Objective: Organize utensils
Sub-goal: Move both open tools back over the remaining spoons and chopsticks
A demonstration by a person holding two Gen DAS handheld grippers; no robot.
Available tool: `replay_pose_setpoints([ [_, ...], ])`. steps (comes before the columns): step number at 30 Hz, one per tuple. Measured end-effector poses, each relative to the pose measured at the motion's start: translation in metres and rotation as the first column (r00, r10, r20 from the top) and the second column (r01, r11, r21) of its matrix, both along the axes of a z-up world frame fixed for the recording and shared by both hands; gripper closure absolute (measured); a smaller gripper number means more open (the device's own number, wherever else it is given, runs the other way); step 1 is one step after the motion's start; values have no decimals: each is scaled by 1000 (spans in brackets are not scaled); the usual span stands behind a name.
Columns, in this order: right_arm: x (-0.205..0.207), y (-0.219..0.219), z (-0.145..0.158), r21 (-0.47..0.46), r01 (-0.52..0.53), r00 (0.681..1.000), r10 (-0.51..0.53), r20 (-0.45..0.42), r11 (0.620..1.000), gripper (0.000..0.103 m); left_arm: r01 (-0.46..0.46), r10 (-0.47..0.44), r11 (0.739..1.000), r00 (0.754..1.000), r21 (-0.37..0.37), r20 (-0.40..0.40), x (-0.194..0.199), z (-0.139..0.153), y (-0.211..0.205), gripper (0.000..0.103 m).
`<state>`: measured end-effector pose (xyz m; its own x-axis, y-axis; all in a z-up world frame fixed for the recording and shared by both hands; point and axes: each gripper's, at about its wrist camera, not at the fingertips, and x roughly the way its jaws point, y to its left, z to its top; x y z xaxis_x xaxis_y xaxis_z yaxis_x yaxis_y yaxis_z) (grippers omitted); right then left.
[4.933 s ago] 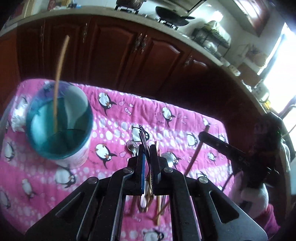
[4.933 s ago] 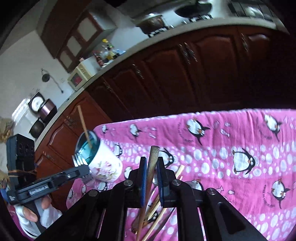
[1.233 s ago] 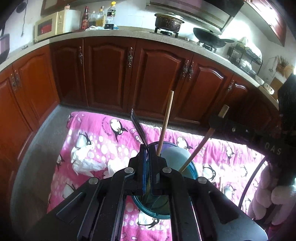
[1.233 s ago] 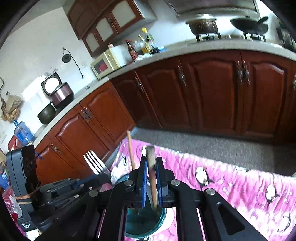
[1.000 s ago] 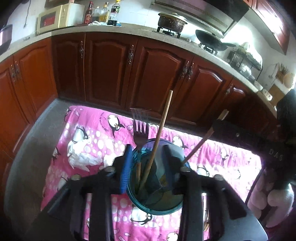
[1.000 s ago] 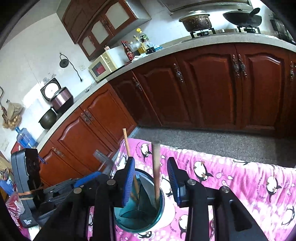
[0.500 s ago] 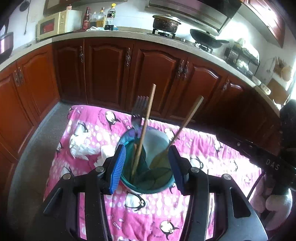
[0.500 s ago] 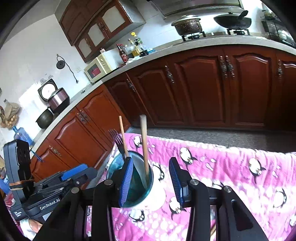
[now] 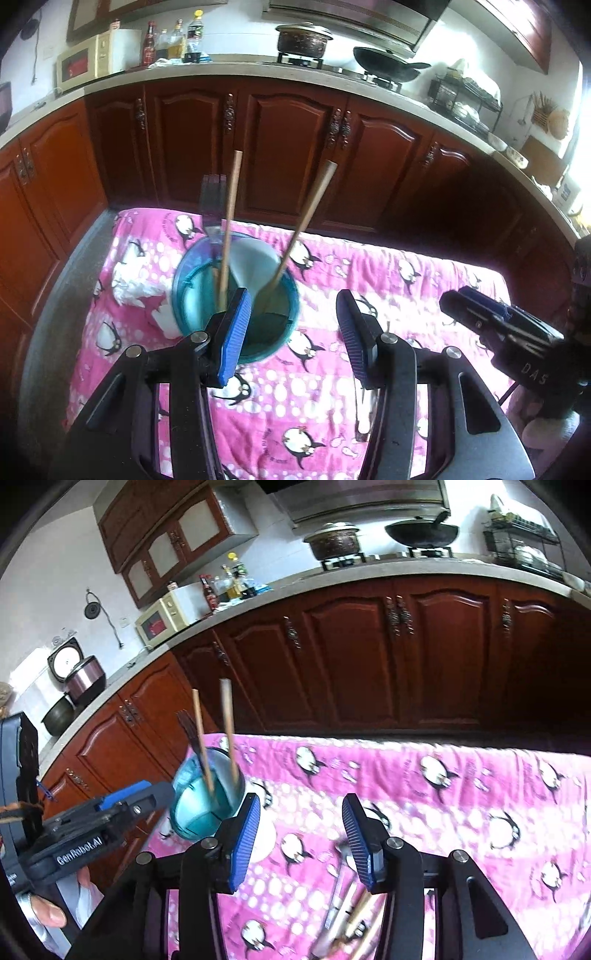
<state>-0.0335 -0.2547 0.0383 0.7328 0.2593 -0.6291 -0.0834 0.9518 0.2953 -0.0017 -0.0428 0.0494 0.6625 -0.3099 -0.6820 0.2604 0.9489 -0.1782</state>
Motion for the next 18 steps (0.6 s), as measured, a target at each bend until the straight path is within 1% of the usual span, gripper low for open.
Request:
replay_pose_setpoints([
  [2, -5, -8, -4, 2, 16, 1000, -15, -11, 1000, 58, 12, -12, 1000, 1000, 5, 1, -3, -1, -9, 55],
  [5, -17, -25, -12, 3, 44, 998, -44, -33, 999, 58, 41, -41, 999, 999, 0, -11, -7, -4, -22, 49],
  [9, -27, -47, -29, -7, 77, 995, -77, -70, 997, 58, 69, -69, 998, 997, -9, -39, -9, -12, -33, 48],
  [11, -32, -61, -42, -6, 98, 990, -99, -104, 995, 58, 83, -83, 997, 995, -8, -59, -10, -19, -38, 47],
  [13, -34, -72, -54, -2, 116, 984, -115, -135, 993, 58, 93, -92, 996, 993, 11, -75, -11, -28, -45, 47],
  [18, -36, -90, -87, 40, 136, 970, -125, -208, 990, 58, 130, -125, 991, 982, 28, -140, -14, -57, -61, 47],
])
